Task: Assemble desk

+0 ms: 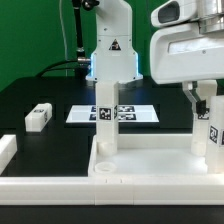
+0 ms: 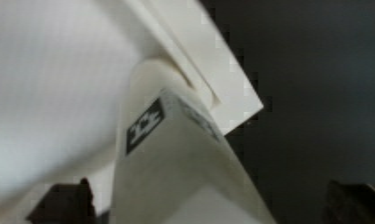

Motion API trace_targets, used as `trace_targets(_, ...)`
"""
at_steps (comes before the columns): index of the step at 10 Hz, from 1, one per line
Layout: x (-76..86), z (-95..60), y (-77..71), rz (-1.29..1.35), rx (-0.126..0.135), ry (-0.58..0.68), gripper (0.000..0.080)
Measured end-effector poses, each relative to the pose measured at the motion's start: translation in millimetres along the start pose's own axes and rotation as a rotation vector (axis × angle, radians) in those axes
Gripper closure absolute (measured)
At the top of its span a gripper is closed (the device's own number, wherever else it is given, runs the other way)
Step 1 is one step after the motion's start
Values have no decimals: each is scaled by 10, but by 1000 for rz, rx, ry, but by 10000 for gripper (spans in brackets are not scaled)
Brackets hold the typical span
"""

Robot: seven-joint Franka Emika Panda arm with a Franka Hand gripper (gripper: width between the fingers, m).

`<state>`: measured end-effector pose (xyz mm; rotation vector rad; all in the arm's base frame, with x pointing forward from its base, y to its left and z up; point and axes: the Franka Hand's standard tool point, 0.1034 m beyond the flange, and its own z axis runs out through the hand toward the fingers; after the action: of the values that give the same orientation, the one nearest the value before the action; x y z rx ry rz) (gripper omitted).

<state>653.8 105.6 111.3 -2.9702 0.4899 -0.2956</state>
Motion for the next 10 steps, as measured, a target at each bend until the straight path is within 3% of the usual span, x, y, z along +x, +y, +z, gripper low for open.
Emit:
trace_targets(3,16,-54,-43,-280,8,-10,151)
trace_targets(5,7,-36,-9,-253,5,-13,151)
trace_targets(7,9,-36,-6,-232,5,-13,433)
trace_targets(10,33,-38,47,-4,-3,-11,505)
